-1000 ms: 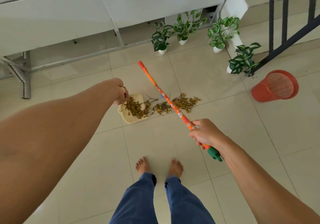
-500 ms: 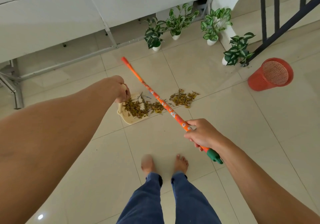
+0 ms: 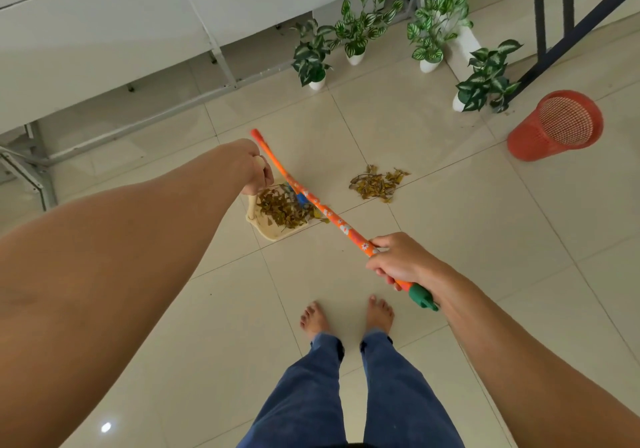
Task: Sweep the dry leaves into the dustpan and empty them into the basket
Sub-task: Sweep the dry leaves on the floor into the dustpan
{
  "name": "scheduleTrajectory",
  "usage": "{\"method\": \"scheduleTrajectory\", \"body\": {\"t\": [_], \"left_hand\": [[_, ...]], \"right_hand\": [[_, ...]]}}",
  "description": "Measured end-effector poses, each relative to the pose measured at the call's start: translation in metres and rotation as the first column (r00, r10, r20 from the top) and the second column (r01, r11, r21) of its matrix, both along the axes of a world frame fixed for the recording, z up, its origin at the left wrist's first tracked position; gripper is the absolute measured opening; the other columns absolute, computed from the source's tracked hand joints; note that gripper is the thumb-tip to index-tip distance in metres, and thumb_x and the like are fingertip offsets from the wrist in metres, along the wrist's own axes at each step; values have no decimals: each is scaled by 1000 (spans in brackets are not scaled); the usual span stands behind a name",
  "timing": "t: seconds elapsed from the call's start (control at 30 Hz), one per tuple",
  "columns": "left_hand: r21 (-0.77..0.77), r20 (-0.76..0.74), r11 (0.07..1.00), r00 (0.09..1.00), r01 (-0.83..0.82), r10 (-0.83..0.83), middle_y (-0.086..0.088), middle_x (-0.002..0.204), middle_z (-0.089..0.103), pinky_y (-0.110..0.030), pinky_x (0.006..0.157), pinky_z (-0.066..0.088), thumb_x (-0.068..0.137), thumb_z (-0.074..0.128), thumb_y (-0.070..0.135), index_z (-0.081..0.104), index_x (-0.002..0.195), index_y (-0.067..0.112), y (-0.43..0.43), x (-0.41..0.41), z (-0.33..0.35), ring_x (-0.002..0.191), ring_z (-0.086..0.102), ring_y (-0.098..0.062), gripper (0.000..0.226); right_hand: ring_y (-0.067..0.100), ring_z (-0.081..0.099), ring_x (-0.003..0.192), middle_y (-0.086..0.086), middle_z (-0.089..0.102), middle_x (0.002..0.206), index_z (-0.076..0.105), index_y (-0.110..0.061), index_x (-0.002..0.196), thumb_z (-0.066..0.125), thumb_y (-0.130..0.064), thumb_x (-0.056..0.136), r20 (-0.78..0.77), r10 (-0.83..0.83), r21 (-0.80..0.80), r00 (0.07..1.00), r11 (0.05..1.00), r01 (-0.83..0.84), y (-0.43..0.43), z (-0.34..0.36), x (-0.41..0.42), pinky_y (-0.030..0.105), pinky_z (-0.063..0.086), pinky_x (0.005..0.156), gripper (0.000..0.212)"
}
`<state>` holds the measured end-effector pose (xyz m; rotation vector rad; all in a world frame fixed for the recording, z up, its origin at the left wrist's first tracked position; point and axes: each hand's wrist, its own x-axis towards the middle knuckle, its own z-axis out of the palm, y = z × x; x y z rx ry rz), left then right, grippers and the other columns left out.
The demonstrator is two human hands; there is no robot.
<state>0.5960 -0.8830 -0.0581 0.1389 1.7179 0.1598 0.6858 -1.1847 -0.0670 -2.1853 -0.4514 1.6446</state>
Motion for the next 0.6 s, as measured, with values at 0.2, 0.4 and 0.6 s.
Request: {"method": "scheduleTrajectory", "body": {"t": [0.2,0.4,0.6], "left_hand": [[22,-14,999,1000,25,-25,-1,80,49,-11,38,35,93,46,6,46,80,13,-16,-13,-4,51,37,-12,15],[9,0,998,998,58,-58,1,80,50,-11,37,34,92,44,5,46,81,13,-21,-13,-2,48,37,-11,15],[29,-38,998,998,56,-55,2,86,52,-12,37,35,88,47,4,49,86,15,-24,-11,-7,52,39,-12,11]], "right_hand": [[15,52,47,7,59,71,56,-16,134,55,-4,85,89,16,-14,996,1000,-15,-15,21,3,25,44,42,50],[13,49,42,7,58,65,61,-8,89,57,-3,84,31,-26,-43,999,999,28,1,-4,-15,22,42,39,8],[10,44,41,2,51,61,66,-7,112,58,-3,84,-110,-74,49,991,996,80,-7,-6,-19,23,39,39,30]]}}
